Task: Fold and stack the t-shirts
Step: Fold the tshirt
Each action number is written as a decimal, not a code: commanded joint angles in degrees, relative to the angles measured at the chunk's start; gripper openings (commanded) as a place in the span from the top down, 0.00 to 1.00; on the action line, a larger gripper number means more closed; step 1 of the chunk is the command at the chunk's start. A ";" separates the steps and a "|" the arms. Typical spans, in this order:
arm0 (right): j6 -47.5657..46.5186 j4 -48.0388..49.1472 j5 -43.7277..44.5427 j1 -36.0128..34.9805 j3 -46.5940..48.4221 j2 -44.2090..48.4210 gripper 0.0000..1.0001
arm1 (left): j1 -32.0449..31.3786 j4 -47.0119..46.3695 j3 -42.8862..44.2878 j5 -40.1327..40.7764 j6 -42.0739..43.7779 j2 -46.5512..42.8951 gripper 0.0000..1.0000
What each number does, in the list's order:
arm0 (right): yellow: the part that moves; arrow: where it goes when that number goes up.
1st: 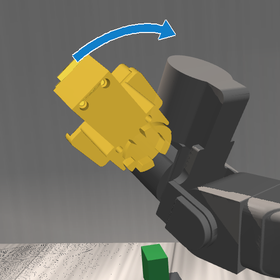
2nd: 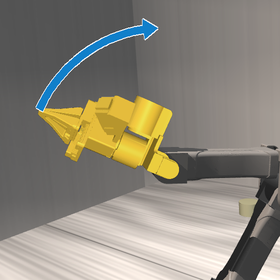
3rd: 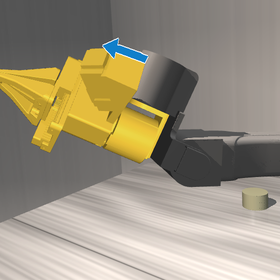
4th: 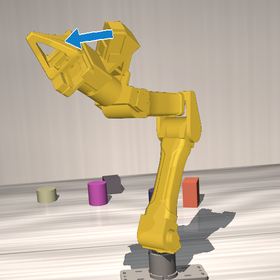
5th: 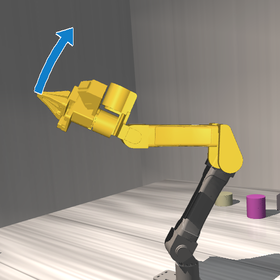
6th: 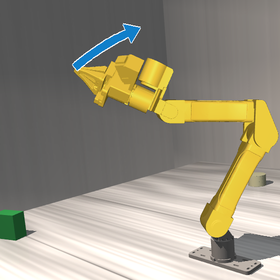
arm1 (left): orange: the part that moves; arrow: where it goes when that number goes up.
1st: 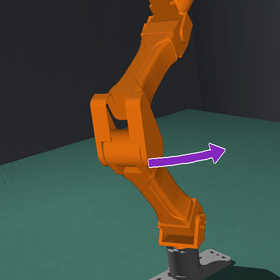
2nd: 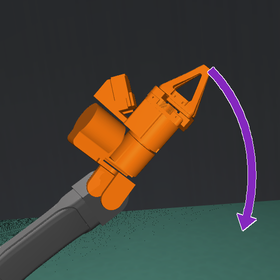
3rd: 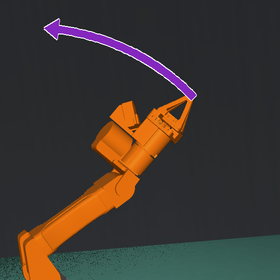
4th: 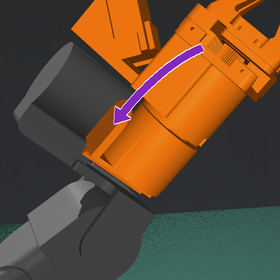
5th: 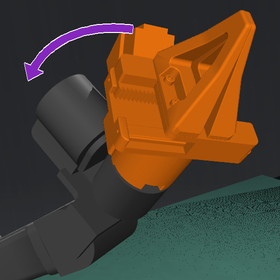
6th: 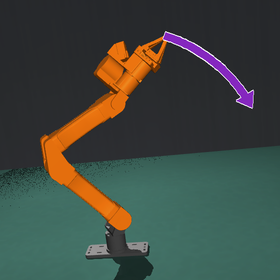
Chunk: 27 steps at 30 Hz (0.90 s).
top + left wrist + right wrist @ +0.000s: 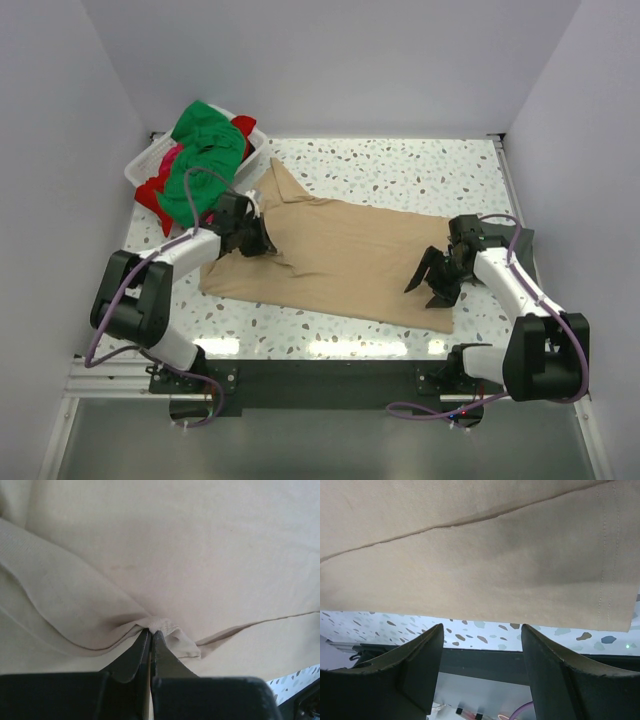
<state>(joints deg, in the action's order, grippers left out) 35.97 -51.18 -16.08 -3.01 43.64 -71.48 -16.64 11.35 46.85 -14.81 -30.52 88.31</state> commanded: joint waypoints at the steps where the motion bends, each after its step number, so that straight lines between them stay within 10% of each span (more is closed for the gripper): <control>1: 1.21 0.73 -1.15 -0.25 0.83 0.21 0.34 | -0.93 -2.74 4.12 -1.97 2.57 1.95 1.00; 19: 2.18 1.70 -0.45 -0.25 2.50 -3.05 0.33 | -5.85 -0.11 15.46 -4.79 7.05 13.55 0.98; 27: 2.18 1.78 -0.45 -0.25 3.73 -4.28 0.33 | -6.82 -0.36 18.45 -8.47 6.53 14.61 0.62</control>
<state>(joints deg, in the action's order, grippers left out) 37.32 -50.00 -16.05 -3.01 44.84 -75.57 -22.98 12.45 62.76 -19.97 -24.43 103.24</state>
